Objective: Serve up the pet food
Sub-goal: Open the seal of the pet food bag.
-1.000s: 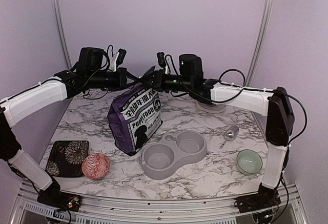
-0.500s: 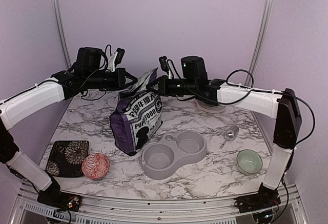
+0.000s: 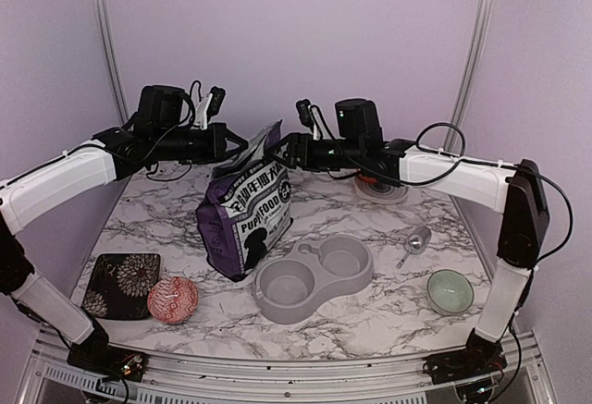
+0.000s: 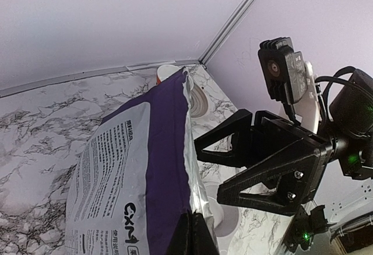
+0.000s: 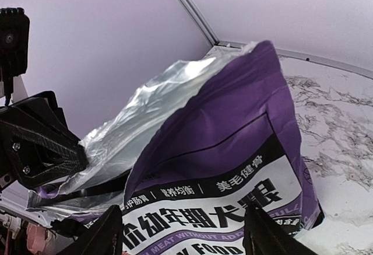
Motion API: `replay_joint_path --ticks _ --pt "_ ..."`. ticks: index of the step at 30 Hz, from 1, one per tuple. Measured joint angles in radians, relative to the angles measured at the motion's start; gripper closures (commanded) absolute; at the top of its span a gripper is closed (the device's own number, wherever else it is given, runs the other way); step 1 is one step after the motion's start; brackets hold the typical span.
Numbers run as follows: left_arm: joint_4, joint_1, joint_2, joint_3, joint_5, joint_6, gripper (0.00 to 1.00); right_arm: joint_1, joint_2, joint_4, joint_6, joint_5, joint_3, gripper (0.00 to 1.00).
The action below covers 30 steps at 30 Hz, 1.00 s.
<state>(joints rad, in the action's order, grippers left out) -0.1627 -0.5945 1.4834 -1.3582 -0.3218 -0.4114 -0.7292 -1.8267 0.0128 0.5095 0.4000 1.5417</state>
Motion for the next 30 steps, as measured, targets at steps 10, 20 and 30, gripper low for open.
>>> replay_joint_path --ticks 10,20,30 --pt "0.000 0.000 0.001 -0.001 -0.001 0.000 1.00 -0.014 -0.021 0.020 0.074 -0.016 0.099 0.29" --pt "0.000 0.000 0.002 -0.003 -0.003 0.000 1.00 -0.034 -0.076 0.036 0.113 -0.025 0.132 0.44" --pt "-0.004 0.000 0.005 -0.003 -0.018 0.000 1.00 -0.043 -0.113 0.032 0.105 -0.018 0.144 0.88"
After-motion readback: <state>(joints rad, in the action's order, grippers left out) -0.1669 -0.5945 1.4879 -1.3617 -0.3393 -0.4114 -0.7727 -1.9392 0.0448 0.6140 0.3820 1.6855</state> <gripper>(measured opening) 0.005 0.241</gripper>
